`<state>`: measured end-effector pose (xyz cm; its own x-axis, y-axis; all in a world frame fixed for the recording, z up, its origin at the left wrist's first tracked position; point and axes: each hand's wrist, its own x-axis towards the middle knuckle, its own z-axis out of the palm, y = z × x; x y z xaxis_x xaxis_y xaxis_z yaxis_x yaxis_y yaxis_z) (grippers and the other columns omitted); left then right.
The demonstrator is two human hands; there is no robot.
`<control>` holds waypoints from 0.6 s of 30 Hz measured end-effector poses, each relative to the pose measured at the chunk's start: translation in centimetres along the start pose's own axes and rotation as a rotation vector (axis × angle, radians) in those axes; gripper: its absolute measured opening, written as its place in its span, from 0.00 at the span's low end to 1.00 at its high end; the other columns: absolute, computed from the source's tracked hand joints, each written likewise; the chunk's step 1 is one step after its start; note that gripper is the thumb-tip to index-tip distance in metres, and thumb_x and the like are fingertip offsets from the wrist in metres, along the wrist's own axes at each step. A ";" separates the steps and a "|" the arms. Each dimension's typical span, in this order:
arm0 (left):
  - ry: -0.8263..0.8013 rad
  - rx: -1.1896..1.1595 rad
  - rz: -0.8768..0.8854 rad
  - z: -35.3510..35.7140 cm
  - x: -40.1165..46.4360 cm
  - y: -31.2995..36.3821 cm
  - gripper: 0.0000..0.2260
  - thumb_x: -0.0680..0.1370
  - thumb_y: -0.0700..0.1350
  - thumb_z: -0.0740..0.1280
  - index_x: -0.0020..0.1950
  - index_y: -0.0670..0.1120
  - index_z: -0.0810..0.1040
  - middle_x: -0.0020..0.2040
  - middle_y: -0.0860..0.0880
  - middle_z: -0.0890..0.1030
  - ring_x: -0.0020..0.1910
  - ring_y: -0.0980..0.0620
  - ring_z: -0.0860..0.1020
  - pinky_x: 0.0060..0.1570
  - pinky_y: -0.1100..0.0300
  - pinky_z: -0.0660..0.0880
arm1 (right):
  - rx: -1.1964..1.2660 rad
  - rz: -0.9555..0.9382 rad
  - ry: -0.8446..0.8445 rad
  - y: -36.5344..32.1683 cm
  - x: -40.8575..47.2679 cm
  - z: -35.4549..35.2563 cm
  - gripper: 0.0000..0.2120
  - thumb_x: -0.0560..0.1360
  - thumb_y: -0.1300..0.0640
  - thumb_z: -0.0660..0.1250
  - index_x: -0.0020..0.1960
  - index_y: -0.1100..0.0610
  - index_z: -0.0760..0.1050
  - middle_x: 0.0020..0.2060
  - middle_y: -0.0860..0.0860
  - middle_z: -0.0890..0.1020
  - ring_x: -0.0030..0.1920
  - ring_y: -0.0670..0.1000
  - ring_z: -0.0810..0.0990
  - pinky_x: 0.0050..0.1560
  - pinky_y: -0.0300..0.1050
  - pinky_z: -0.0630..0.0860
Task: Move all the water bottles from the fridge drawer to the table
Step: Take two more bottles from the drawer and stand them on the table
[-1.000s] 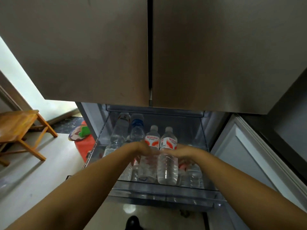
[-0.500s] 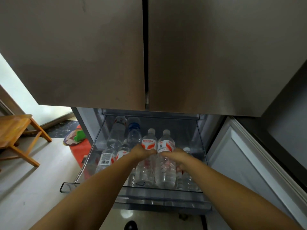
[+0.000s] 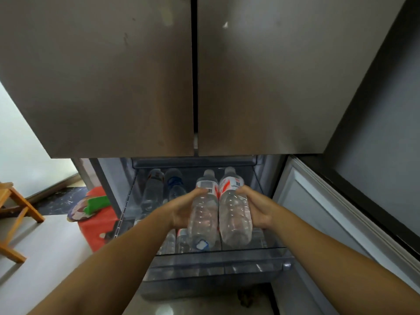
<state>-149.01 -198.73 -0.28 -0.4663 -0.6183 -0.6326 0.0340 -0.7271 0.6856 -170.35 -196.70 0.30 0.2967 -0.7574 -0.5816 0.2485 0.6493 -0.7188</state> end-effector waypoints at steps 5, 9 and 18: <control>-0.140 0.024 0.000 0.4 -1.5 0.9 0.19 0.75 0.55 0.66 0.55 0.40 0.79 0.44 0.41 0.84 0.39 0.46 0.83 0.41 0.53 0.82 | 0.063 -0.111 0.082 0.8 -3.2 1.5 0.28 0.69 0.44 0.70 0.61 0.61 0.76 0.47 0.59 0.84 0.48 0.57 0.83 0.56 0.54 0.77; -0.232 0.187 -0.030 -0.1 -4.1 0.7 0.22 0.73 0.54 0.68 0.61 0.41 0.75 0.50 0.41 0.81 0.46 0.45 0.80 0.52 0.50 0.78 | 0.089 -0.187 0.186 3.8 -6.9 2.5 0.23 0.70 0.45 0.71 0.56 0.62 0.81 0.47 0.60 0.84 0.49 0.59 0.81 0.58 0.56 0.76; -0.098 0.850 0.411 3.1 -6.0 -5.8 0.25 0.70 0.54 0.74 0.62 0.50 0.68 0.57 0.50 0.78 0.55 0.47 0.79 0.59 0.48 0.76 | -0.323 -0.460 0.968 14.8 -12.5 6.4 0.42 0.59 0.37 0.75 0.69 0.48 0.68 0.59 0.51 0.80 0.56 0.53 0.80 0.58 0.54 0.78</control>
<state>-149.20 -189.90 0.65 -0.6342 -0.7220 -0.2766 -0.4252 0.0269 0.9047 -164.47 -177.17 -0.69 -0.6392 -0.7465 -0.1850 -0.1426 0.3514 -0.9253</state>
